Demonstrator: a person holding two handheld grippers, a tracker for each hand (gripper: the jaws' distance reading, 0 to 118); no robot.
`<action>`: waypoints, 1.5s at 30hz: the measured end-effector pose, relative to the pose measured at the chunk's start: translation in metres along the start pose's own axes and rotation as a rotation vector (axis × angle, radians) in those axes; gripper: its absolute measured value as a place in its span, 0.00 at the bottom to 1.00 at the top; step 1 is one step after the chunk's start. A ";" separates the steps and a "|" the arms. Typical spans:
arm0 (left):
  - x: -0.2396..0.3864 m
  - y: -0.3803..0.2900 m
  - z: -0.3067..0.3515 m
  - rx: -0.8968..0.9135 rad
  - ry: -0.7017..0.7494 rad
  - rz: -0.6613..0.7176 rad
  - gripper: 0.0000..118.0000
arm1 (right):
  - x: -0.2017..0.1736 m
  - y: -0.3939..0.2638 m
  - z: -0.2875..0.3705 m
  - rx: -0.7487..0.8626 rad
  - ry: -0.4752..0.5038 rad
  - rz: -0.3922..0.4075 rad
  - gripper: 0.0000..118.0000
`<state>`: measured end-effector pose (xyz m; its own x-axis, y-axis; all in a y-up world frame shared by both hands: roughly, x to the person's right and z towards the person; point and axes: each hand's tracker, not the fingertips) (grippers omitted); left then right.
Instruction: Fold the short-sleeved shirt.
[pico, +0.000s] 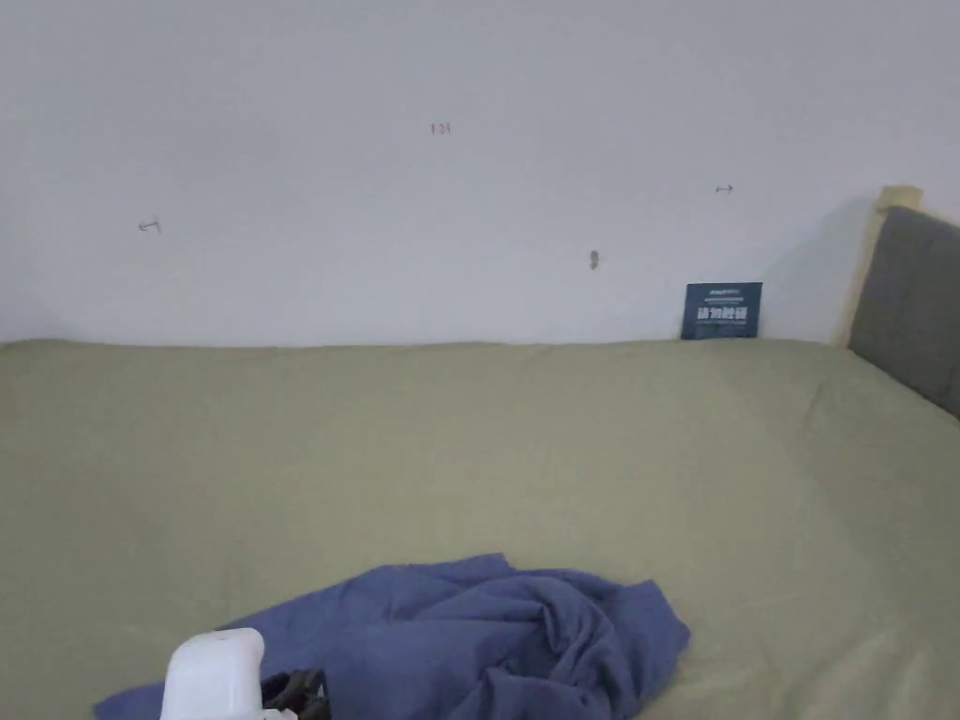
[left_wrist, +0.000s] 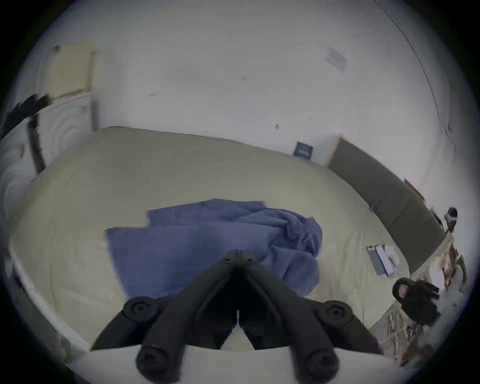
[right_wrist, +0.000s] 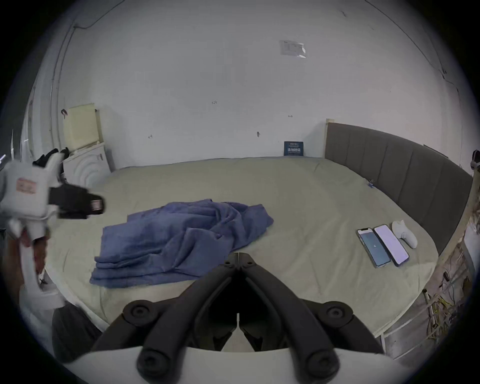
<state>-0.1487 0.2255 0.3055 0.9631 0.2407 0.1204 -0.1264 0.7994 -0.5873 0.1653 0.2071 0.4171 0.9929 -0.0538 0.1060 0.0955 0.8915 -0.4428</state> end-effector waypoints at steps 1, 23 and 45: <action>-0.009 -0.005 0.017 0.015 0.032 -0.014 0.00 | -0.003 0.002 0.001 0.004 0.008 0.003 0.00; -0.149 0.010 -0.019 -0.127 0.200 0.008 0.00 | -0.050 0.010 -0.034 -0.039 0.054 0.044 0.00; -0.185 0.024 -0.201 -0.369 0.247 -0.149 0.14 | -0.026 -0.001 -0.097 -0.194 -0.010 0.064 0.00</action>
<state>-0.2817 0.0895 0.1080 0.9977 -0.0357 0.0573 0.0674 0.5550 -0.8291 0.1458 0.1637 0.3282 0.9968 0.0050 0.0803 0.0453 0.7896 -0.6119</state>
